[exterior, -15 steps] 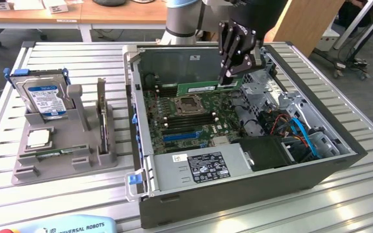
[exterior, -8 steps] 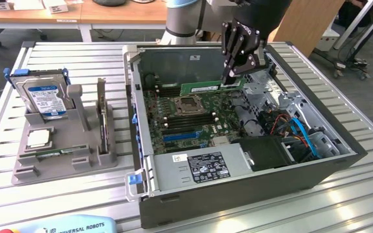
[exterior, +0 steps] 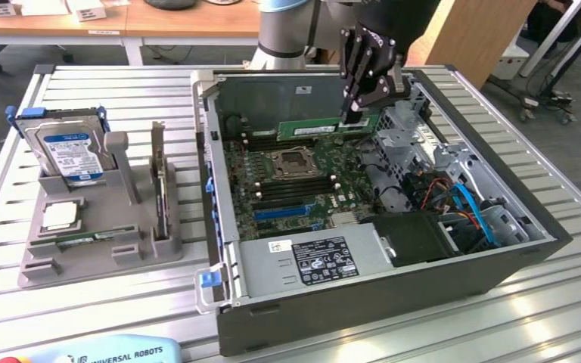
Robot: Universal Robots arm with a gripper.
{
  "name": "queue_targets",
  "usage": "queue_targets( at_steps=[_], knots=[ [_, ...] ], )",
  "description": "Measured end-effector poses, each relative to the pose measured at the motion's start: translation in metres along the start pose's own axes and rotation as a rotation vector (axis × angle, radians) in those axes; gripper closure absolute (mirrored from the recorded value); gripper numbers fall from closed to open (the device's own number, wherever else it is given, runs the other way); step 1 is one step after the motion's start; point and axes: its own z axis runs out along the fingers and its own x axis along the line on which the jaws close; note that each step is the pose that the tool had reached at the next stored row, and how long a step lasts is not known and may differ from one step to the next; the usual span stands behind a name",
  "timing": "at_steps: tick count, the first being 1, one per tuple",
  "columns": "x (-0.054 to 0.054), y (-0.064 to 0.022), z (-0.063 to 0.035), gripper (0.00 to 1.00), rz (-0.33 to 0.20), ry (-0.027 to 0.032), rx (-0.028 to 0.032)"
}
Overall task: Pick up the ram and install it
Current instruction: 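Pick up the ram and move it above insertion slot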
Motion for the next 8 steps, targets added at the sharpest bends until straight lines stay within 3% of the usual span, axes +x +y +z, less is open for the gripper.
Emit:
queue_targets(
  at_steps=[8],
  knots=[
    [-0.026, -0.0009, 0.0027, 0.88, 0.002, 0.0000, 0.0001]
  ],
)
